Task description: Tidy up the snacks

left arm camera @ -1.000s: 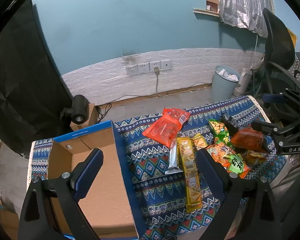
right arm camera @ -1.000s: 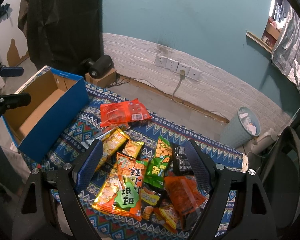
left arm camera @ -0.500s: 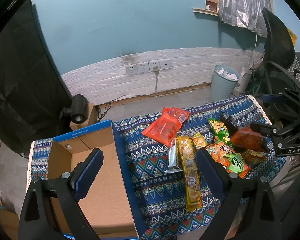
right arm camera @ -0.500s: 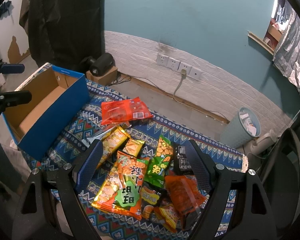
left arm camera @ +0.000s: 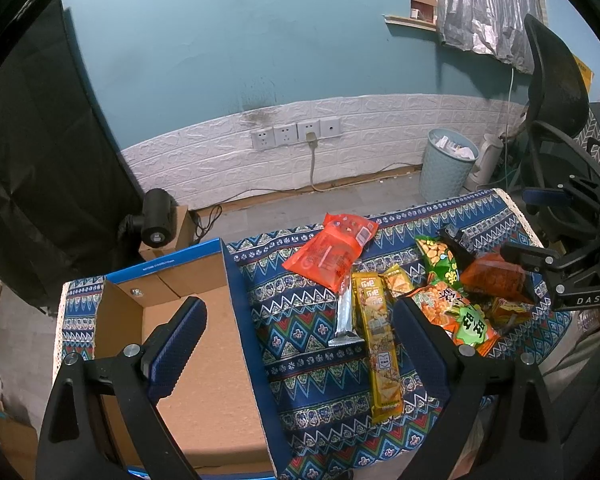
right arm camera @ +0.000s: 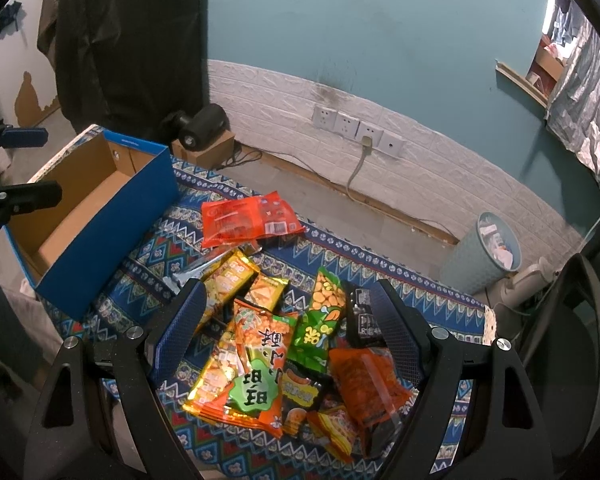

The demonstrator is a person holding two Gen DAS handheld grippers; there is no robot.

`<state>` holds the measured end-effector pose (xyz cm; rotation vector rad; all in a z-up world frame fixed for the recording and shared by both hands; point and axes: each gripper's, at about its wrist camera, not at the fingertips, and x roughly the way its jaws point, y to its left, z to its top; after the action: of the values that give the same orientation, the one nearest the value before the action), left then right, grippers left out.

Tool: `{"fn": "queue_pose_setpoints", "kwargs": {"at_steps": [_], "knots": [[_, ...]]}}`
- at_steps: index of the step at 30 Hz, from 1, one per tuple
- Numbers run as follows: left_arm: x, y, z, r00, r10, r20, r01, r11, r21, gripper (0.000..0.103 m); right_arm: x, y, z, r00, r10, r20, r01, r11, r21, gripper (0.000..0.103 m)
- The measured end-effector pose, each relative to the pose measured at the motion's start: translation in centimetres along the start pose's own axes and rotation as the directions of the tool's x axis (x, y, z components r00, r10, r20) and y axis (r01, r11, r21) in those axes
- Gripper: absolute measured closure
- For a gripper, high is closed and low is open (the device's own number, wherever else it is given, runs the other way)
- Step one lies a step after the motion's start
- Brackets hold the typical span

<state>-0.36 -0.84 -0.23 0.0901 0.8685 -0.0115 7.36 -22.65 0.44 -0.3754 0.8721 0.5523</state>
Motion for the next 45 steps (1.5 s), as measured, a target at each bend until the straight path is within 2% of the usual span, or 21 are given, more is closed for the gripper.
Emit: {"fn": "queue_pose_setpoints", "kwargs": {"at_steps": [24, 30, 35, 40, 45], "knots": [[0.4, -0.4, -0.5, 1.0, -0.015, -0.015, 0.015, 1.0, 0.003, 0.008, 0.3, -0.7, -0.5, 1.0, -0.001, -0.023, 0.001, 1.0, 0.0, 0.021], [2.5, -1.3, -0.5, 0.996, -0.051, -0.078, 0.052, 0.999, 0.01, 0.008, 1.1, -2.4, -0.9, 0.998, -0.009, -0.059, 0.011, 1.0, 0.028, 0.021], [4.4, -2.3, -0.4, 0.992, -0.039, -0.122, 0.044, 0.998, 0.036, 0.008, 1.6, -4.6, -1.3, 0.995, -0.04, -0.089, 0.044, 0.998, 0.045, 0.021], [6.5, -3.1, -0.6, 0.983, -0.038, -0.182, 0.045, 0.998, 0.034, 0.008, 2.4, -6.9, -1.8, 0.99, -0.034, -0.135, 0.044, 0.996, 0.074, 0.021], [8.2, -4.1, -0.7, 0.976, -0.025, -0.216, 0.036, 0.998, 0.049, 0.008, 3.9, -8.7, -2.4, 0.981, -0.036, -0.19, 0.045, 0.998, 0.044, 0.021]]}}
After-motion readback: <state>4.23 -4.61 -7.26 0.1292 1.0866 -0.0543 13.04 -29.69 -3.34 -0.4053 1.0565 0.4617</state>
